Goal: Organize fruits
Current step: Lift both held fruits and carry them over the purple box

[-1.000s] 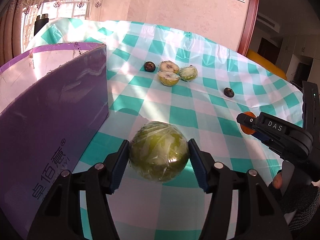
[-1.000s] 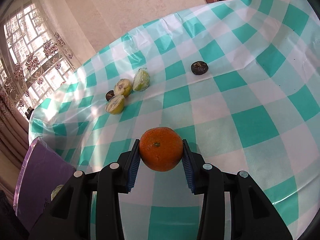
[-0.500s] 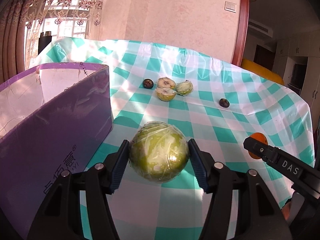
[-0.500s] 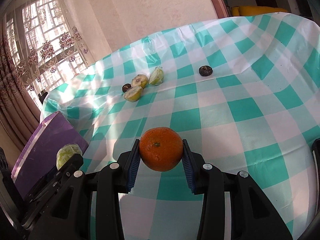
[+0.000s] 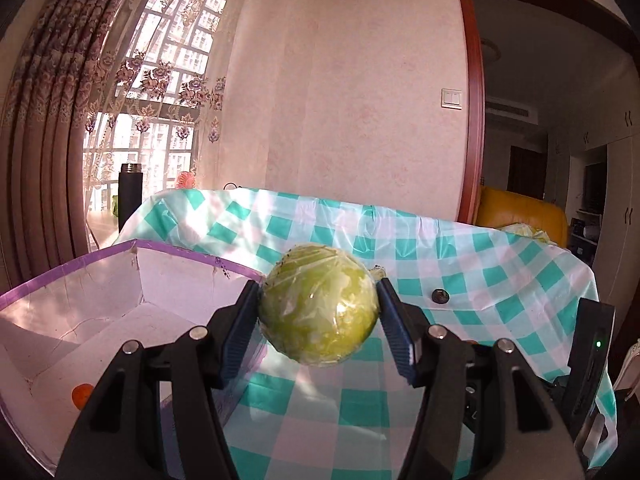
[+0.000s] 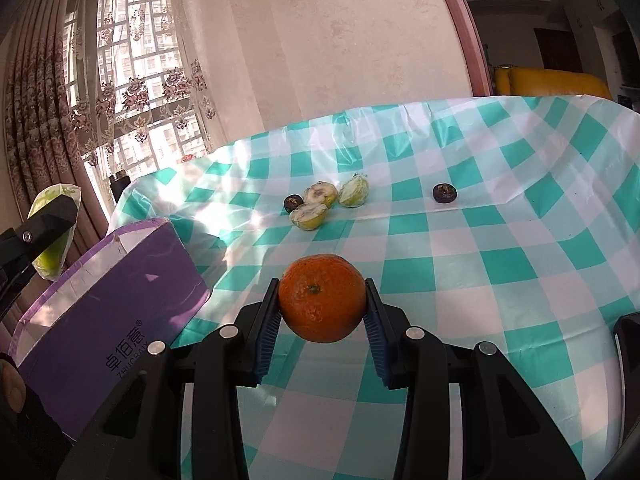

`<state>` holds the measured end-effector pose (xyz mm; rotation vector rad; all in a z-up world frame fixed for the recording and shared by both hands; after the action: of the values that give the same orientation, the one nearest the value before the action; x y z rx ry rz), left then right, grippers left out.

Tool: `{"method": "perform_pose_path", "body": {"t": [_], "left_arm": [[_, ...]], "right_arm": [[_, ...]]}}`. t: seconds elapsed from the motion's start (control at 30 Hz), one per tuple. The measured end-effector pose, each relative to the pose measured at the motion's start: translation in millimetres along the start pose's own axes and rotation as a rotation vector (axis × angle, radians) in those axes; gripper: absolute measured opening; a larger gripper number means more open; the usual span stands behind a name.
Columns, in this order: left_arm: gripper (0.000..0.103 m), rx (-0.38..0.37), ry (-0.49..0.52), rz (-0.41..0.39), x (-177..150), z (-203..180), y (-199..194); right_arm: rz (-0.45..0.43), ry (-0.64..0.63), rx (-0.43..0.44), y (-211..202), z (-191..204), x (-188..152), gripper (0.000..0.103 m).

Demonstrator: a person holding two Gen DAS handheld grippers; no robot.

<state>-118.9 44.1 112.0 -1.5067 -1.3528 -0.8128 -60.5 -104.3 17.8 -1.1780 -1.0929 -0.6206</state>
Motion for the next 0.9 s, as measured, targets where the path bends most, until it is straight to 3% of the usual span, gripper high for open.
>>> {"method": "perform_pose_path", "body": {"t": [0.23, 0.6, 0.73, 0.9], "left_arm": [[0.059, 0.089, -0.014, 0.002, 31.8, 46.0, -29.4], [0.06, 0.296, -0.064, 0.05, 55.3, 149.8, -56.2], [0.06, 0.362, -0.077, 0.079, 53.9, 183.0, -59.4], [0.06, 0.391, -0.122, 0.132, 39.7, 212.8, -57.0]], "right_arm": [[-0.034, -0.132, 0.075, -10.4, 52.3, 19.0, 0.04], [-0.062, -0.3, 0.294, -21.7, 162.1, 47.9, 0.04], [-0.053, -0.345, 0.352, -19.3, 196.5, 57.2, 0.04], [-0.021, -0.428, 0.411, -12.6, 244.5, 56.7, 0.04]]}}
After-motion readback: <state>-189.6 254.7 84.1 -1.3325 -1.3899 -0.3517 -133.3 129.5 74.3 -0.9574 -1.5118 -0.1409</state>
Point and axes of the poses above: each gripper's, at about its wrist camera, not at the fingertips, and y roughly the way its jaws point, z to its left, x to its top, the point moved 10 cm from there along y, roughly the way its jaws point, and after that the axes turned 15 degrees about -y, right-handed, at the moved point
